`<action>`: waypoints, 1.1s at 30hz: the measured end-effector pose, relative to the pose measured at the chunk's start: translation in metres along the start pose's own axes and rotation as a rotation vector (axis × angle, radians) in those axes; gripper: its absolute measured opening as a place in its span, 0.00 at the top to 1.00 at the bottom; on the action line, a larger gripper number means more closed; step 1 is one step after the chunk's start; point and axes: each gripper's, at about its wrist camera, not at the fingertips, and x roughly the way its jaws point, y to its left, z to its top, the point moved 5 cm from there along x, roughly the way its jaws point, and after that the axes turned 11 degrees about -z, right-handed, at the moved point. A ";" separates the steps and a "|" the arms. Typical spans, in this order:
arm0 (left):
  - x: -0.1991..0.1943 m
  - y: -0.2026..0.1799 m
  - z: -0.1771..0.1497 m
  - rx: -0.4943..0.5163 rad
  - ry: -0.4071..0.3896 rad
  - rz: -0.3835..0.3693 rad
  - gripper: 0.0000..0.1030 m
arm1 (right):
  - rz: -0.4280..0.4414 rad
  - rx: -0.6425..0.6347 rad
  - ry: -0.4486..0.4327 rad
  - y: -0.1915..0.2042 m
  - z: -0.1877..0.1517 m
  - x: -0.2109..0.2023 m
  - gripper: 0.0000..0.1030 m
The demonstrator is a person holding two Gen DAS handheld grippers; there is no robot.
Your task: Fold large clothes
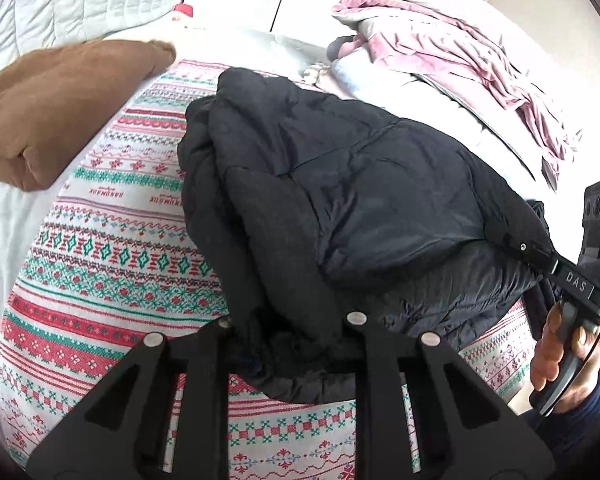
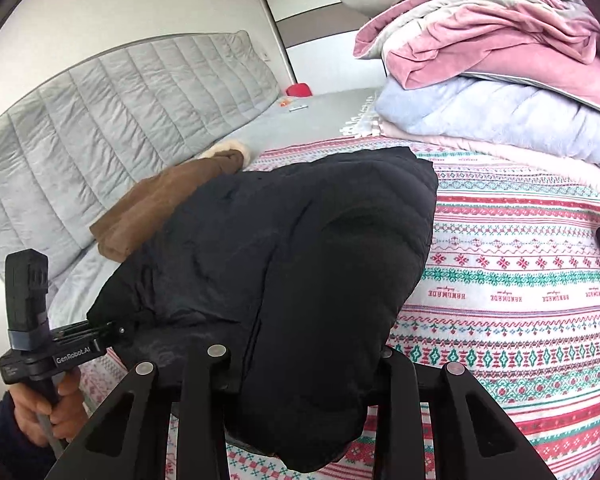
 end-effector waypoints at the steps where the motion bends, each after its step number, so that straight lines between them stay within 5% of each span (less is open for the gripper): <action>1: -0.001 -0.001 0.000 0.005 -0.004 0.001 0.79 | -0.001 0.000 -0.001 -0.001 0.001 0.000 0.68; 21: -0.033 -0.027 0.023 0.101 -0.153 -0.016 0.81 | -0.021 -0.043 -0.133 0.006 0.021 -0.045 0.68; 25: -0.021 -0.021 0.014 0.094 -0.091 0.014 0.81 | 0.035 -0.027 0.037 0.000 0.010 -0.029 0.62; 29: -0.001 -0.009 -0.009 0.089 0.033 0.051 0.81 | 0.258 0.042 0.384 -0.016 -0.028 0.005 0.27; 33: 0.003 -0.006 -0.024 0.118 0.068 0.051 0.81 | 0.342 0.330 0.493 -0.068 -0.040 0.029 0.27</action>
